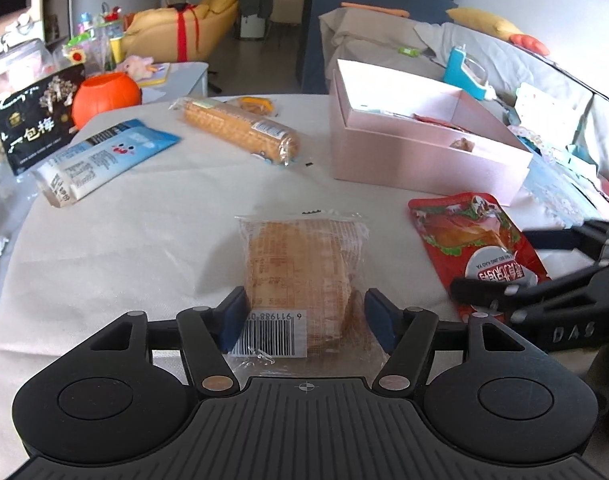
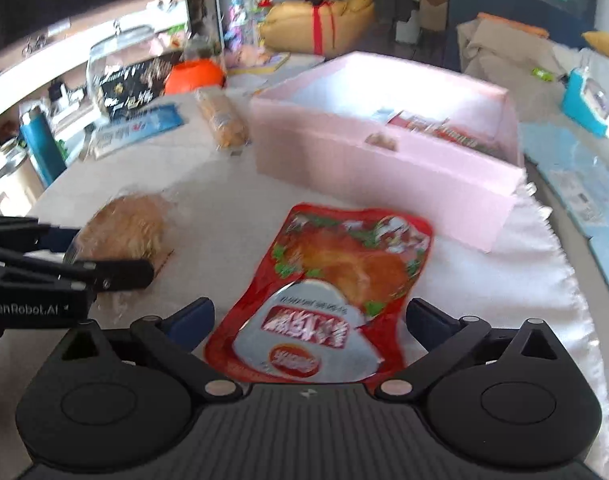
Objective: Organize snacks
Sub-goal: 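Hold the duck packet in the right gripper while the left gripper straddles the bread bag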
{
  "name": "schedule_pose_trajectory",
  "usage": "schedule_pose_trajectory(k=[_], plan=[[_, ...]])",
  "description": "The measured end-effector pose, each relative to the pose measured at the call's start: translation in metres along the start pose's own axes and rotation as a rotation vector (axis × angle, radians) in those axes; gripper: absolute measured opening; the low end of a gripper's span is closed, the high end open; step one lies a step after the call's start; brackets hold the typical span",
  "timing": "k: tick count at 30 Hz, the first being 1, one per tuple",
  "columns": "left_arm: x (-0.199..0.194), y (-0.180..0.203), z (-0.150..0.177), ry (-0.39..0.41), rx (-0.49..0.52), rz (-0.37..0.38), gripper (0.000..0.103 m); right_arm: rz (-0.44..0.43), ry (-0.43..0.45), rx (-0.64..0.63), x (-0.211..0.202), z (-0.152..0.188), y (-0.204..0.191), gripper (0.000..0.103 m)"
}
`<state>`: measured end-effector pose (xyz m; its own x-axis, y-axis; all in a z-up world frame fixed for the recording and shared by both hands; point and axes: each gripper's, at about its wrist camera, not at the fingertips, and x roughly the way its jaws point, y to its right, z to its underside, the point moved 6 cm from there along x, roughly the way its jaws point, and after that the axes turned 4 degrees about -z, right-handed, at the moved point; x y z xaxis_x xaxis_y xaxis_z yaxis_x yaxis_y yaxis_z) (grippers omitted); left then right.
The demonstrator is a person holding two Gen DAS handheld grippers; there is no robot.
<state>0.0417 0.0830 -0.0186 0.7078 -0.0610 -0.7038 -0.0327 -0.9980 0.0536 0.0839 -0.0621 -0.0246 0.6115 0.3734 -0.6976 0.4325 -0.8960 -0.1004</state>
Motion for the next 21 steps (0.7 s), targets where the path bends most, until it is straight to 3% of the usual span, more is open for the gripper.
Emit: schedule_pose_trajectory(k=[2,5,11,15,21], plan=[[0.001,0.002,0.0,0.002,-0.001,-0.003,0.069,0.03,0.038,-0.014,-0.004,-0.004,0.002,0.102],[0.0,0.002,0.001,0.003,-0.001,-0.004,0.069,0.058,0.071,-0.017,-0.006,-0.014,0.005,0.093],[0.0,0.003,0.001,0.002,-0.002,-0.004,0.069,-0.113,0.01,-0.016,0.0,-0.016,-0.008,0.092],[0.0,0.002,0.001,0.001,-0.003,-0.002,0.069,-0.066,0.007,-0.121,-0.002,-0.006,-0.016,0.091],[0.0,0.003,0.001,0.004,-0.002,-0.008,0.069,0.012,-0.011,-0.099,-0.007,-0.002,0.002,0.092]])
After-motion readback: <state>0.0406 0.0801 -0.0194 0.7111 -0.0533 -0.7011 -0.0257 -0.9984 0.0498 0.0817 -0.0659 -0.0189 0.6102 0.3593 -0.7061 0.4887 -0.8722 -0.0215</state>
